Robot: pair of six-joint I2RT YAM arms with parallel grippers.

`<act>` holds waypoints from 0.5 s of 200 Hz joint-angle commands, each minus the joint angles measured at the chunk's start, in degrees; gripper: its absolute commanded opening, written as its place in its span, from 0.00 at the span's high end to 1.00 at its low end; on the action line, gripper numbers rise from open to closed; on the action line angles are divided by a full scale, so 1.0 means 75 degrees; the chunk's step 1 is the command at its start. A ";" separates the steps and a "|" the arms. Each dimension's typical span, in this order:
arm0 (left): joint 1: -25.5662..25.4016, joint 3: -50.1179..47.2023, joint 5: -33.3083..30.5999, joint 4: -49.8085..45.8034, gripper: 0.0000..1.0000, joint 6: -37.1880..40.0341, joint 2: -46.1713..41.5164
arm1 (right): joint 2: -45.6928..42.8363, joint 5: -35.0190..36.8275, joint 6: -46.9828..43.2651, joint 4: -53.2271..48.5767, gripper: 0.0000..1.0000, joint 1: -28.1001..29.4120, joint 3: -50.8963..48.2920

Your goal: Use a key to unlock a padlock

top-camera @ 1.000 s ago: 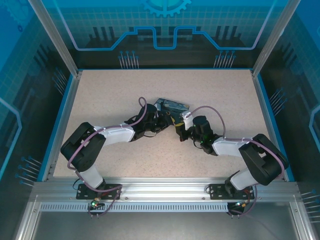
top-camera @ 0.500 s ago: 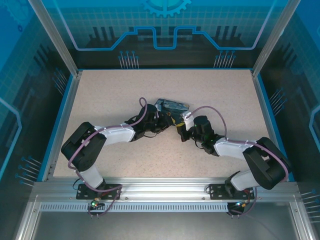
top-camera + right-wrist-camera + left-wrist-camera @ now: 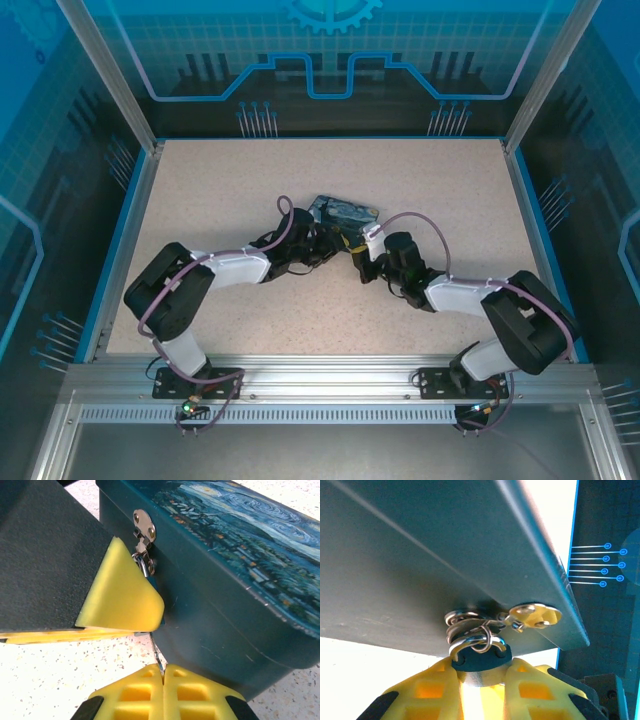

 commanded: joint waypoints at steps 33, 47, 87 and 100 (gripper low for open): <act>-0.0166 0.0083 0.0743 -0.0236 1.00 -0.0558 0.0094 | -0.0165 0.0332 0.0052 0.1274 1.00 0.0139 0.0215; -0.0158 0.0057 0.0759 -0.0232 1.00 -0.0615 0.0069 | -0.0179 0.0346 0.0029 0.1358 1.00 0.0139 0.0191; -0.0152 0.0035 0.0784 -0.0262 1.00 -0.0698 0.0058 | -0.0302 0.0169 0.0014 0.1451 1.00 0.0142 0.0065; -0.0157 0.0031 0.0796 -0.0236 1.00 -0.0744 0.0056 | -0.0334 0.0037 0.0039 0.1520 1.00 0.0139 0.0007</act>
